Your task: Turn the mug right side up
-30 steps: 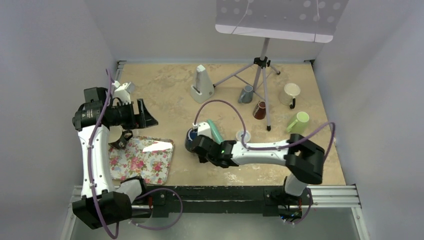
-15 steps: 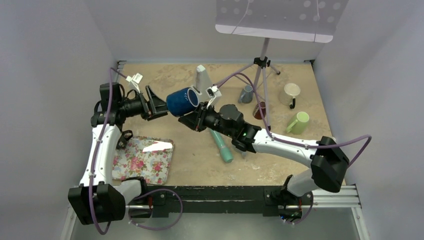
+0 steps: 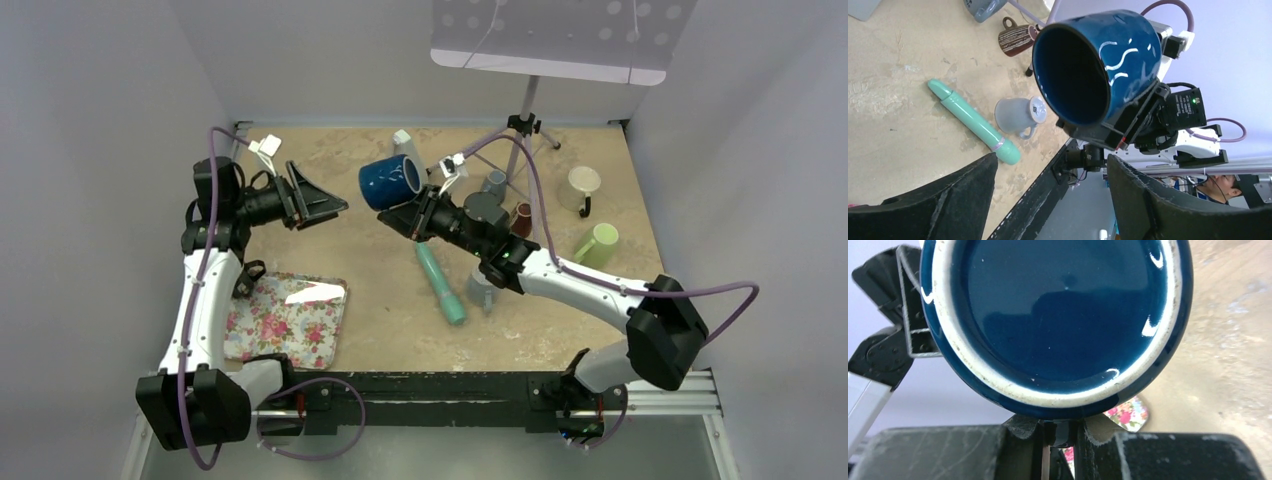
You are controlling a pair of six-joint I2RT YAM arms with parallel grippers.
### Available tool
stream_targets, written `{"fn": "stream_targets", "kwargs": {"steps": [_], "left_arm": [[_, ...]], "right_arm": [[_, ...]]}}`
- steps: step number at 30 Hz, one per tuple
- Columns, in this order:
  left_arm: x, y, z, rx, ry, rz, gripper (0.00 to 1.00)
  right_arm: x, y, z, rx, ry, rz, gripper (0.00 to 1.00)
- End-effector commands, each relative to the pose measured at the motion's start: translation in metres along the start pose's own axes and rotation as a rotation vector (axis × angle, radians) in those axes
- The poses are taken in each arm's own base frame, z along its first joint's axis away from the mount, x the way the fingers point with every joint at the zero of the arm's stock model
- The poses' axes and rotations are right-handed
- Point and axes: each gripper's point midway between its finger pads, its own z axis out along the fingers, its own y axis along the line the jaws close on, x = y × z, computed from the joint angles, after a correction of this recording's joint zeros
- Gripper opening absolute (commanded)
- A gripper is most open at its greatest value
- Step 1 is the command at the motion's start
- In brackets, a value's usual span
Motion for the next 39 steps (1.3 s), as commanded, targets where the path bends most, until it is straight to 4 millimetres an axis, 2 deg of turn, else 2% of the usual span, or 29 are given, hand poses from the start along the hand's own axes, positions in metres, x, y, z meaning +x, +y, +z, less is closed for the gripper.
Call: {"fn": "stream_targets", "kwargs": {"steps": [1, 4, 7, 11, 14, 17, 20, 23, 24, 27, 29, 30, 31, 32, 33, 34, 36, 37, 39], "left_arm": [[-0.020, -0.028, -0.003, 0.051, -0.036, 0.092, 0.86], [-0.030, -0.049, -0.002, 0.101, -0.071, 0.130, 0.90], [-0.024, -0.063, 0.006, 0.168, -0.052, 0.100, 0.94], [-0.012, -0.054, 0.014, 0.161, -0.031, 0.045, 0.94], [-0.013, -0.060, 0.017, 0.188, -0.036, 0.054, 0.94], [-0.019, -0.067, 0.021, 0.201, -0.037, 0.057, 0.89], [-0.018, -0.076, 0.027, 0.231, -0.018, 0.053, 0.75], [-0.020, -0.083, 0.026, 0.259, -0.021, 0.054, 0.51], [-0.019, -0.085, 0.025, 0.264, -0.021, 0.058, 0.41], [-0.016, -0.083, 0.024, 0.249, -0.018, 0.063, 0.00], [-0.011, -0.070, 0.022, 0.168, -0.005, 0.066, 0.00], [-0.003, -0.054, 0.020, 0.077, 0.018, 0.039, 0.00], [0.000, -0.041, 0.016, -0.008, 0.028, 0.088, 0.00], [0.004, -0.028, 0.010, -0.098, 0.048, 0.142, 0.00], [0.005, -0.010, 0.002, -0.205, 0.071, 0.264, 0.00], [0.005, 0.007, -0.007, -0.315, 0.093, 0.323, 0.00], [0.008, 0.035, -0.031, -0.510, 0.168, 0.414, 0.00], [0.010, 0.046, -0.043, -0.580, 0.216, 0.465, 0.00], [0.020, 0.062, -0.064, -0.671, 0.309, 0.547, 0.00]], "right_arm": [[-0.057, 0.050, -0.016, -0.136, -0.145, -0.064, 0.00], [-0.054, 0.051, -0.013, -0.150, -0.130, -0.064, 0.00], [-0.053, 0.054, -0.007, -0.172, -0.120, -0.054, 0.00], [-0.057, 0.063, -0.003, -0.202, -0.122, -0.064, 0.00], [-0.057, 0.069, -0.001, -0.224, -0.112, -0.061, 0.00], [-0.049, 0.076, 0.006, -0.254, -0.080, -0.054, 0.00], [-0.035, 0.083, 0.020, -0.277, -0.032, -0.065, 0.00], [-0.025, 0.086, 0.027, -0.308, 0.003, -0.048, 0.00], [-0.023, 0.085, 0.029, -0.311, 0.008, -0.044, 0.00], [-0.019, 0.084, 0.032, -0.315, 0.026, -0.052, 0.00], [-0.015, 0.079, 0.034, -0.302, 0.042, -0.051, 0.00], [-0.012, 0.075, 0.034, -0.285, 0.054, -0.049, 0.02], [-0.008, 0.068, 0.035, -0.254, 0.072, -0.051, 0.14], [-0.003, 0.060, 0.035, -0.223, 0.093, -0.058, 0.30], [0.004, 0.050, 0.035, -0.187, 0.118, -0.066, 0.44], [0.011, 0.040, 0.034, -0.150, 0.142, -0.077, 0.53], [0.025, 0.019, 0.028, -0.076, 0.183, -0.090, 0.82], [0.029, 0.013, 0.024, -0.056, 0.198, -0.097, 0.92], [0.038, 0.002, 0.015, -0.018, 0.225, -0.118, 0.98]]}}
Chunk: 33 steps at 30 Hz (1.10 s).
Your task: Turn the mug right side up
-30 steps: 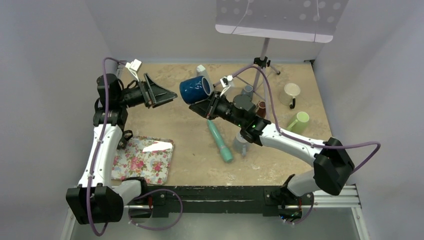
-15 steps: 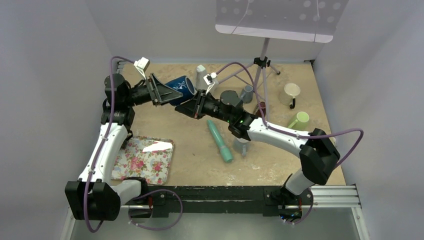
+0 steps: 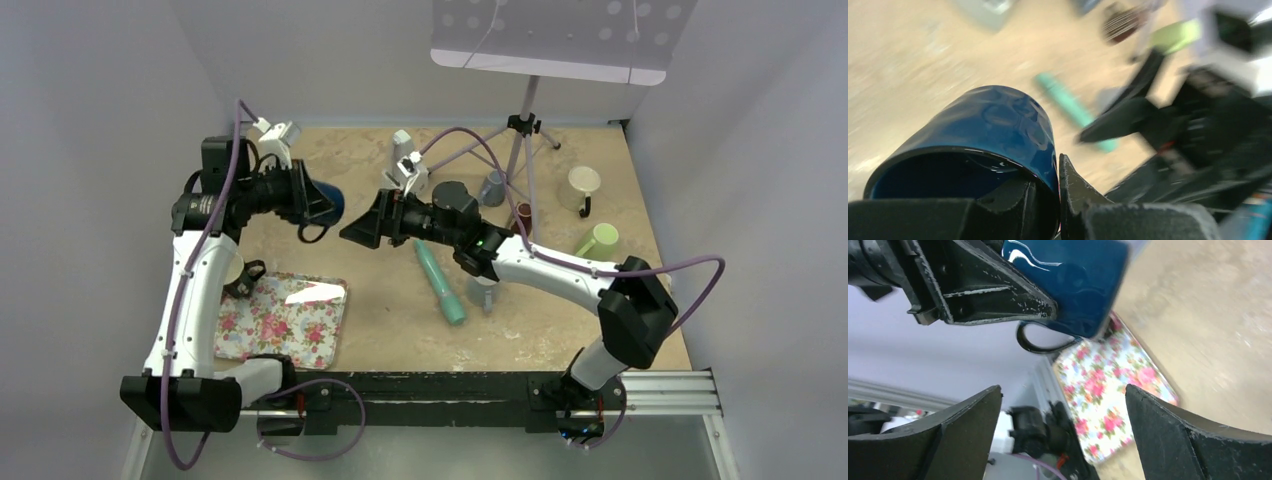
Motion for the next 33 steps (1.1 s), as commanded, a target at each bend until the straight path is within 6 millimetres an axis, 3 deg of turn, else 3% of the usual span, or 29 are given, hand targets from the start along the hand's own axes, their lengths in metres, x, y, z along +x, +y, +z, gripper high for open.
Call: {"fn": "stream_targets", "kwargs": {"steps": [1, 8, 14, 19, 24, 33], "left_arm": [[0.071, 0.077, -0.052, -0.375, 0.359, 0.297, 0.00], [0.160, 0.117, -0.107, -0.413, 0.835, 0.452, 0.00], [0.218, 0.155, -0.164, -0.450, 1.142, 0.553, 0.00], [0.233, 0.186, -0.181, -0.490, 1.159, 0.600, 0.00], [0.245, 0.218, -0.183, -0.512, 1.157, 0.651, 0.00], [0.233, 0.262, -0.174, -0.589, 1.021, 0.714, 0.00]], "right_arm": [[0.016, -0.027, -0.022, 0.128, 0.052, -0.107, 0.99], [0.029, -0.044, -0.047, 0.243, 0.095, -0.180, 0.99], [0.025, -0.044, -0.062, 0.271, 0.072, -0.231, 0.99], [0.022, -0.039, -0.066, 0.269, 0.067, -0.265, 0.99], [0.014, -0.032, -0.067, 0.271, 0.048, -0.303, 0.99], [0.007, -0.022, -0.077, 0.285, 0.012, -0.342, 0.99]]}}
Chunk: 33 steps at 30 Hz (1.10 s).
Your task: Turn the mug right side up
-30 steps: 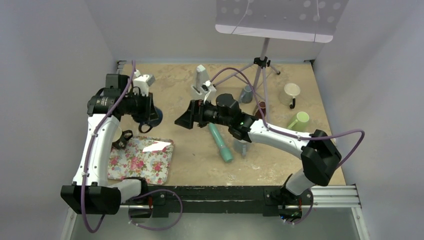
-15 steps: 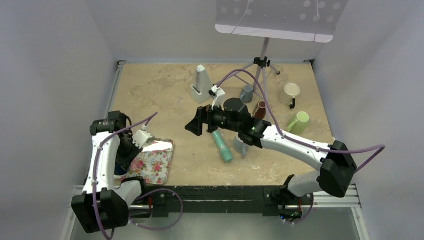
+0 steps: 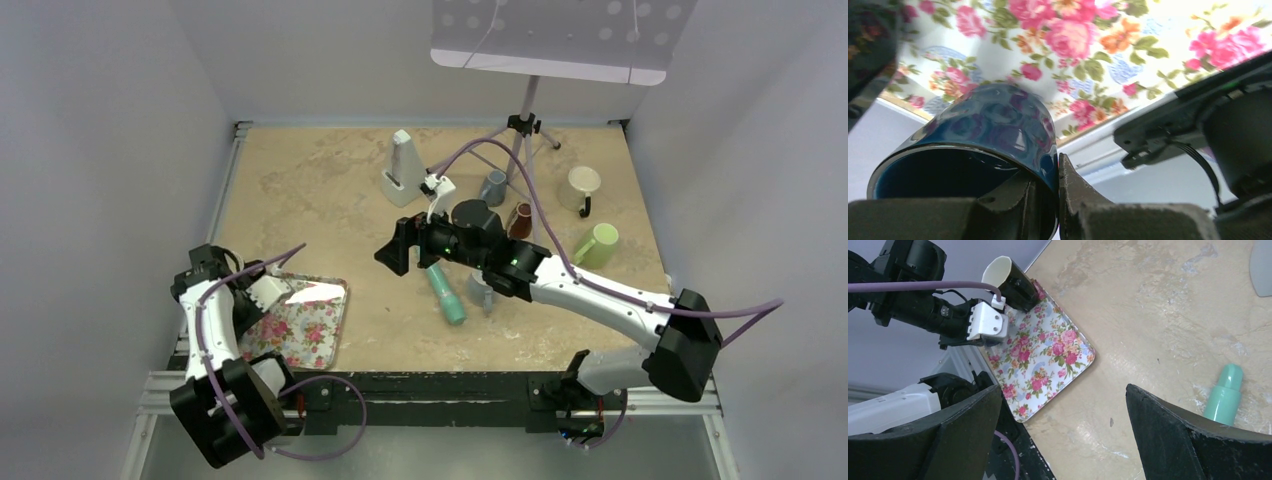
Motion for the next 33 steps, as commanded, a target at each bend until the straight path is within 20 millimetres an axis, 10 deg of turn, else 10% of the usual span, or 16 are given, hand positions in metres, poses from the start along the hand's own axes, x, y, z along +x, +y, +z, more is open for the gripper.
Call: {"fn": "stream_targets", "kwargs": {"steps": [1, 15, 21, 33], "left_arm": [[-0.008, 0.042, 0.000, -0.148, -0.084, 0.046, 0.00], [-0.001, 0.044, 0.017, -0.005, -0.162, -0.031, 0.00], [-0.001, 0.033, 0.014, 0.013, -0.166, -0.008, 0.53], [-0.007, 0.020, -0.052, 0.028, -0.217, -0.025, 0.68]], "right_arm": [[-0.021, 0.009, -0.015, 0.003, -0.071, -0.043, 0.99], [-0.027, 0.009, -0.023, 0.018, -0.096, -0.064, 0.99], [-0.027, 0.002, -0.025, 0.057, -0.101, -0.035, 0.99], [-0.030, -0.075, -0.049, 0.501, -0.047, -0.076, 0.99]]}}
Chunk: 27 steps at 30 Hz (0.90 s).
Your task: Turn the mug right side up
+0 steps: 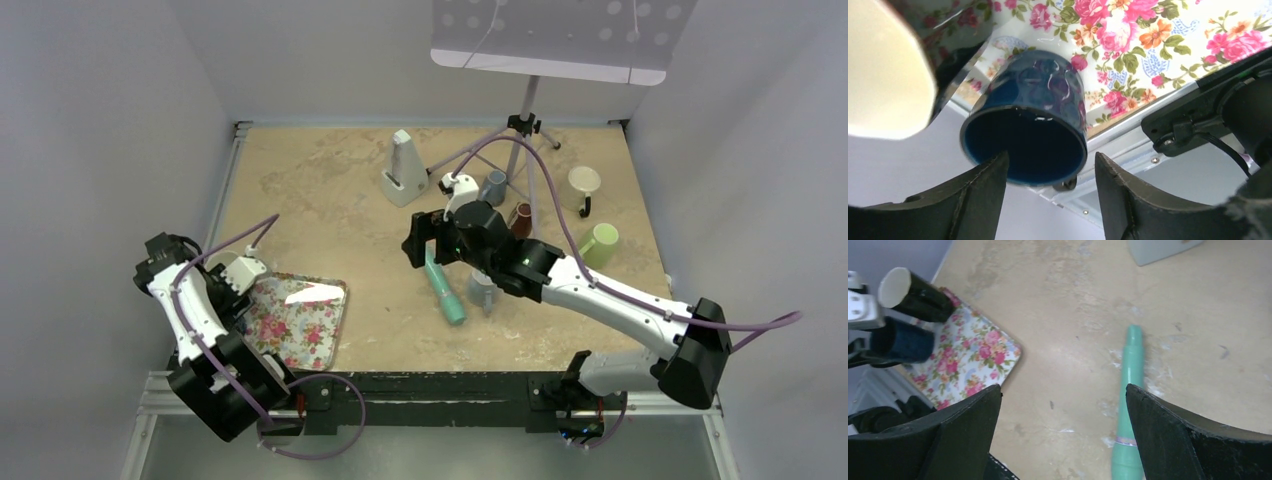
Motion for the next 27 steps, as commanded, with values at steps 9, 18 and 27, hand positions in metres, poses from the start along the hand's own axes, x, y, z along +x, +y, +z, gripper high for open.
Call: {"fn": "stream_targets", "kwargs": {"steps": [9, 18, 27], "left_arm": [[-0.059, -0.067, -0.086, 0.139, -0.242, -0.157, 0.74], [-0.146, -0.103, -0.116, 0.259, -0.472, -0.339, 0.73], [-0.192, -0.104, -0.117, 0.292, -0.486, -0.306, 0.70]], "right_arm": [[-0.016, -0.133, -0.030, 0.532, 0.041, -0.056, 0.99], [0.073, -0.126, -0.075, 0.438, 0.203, 0.198, 0.69], [0.129, -0.144, -0.059, 0.521, 0.234, 0.239, 0.68]]}}
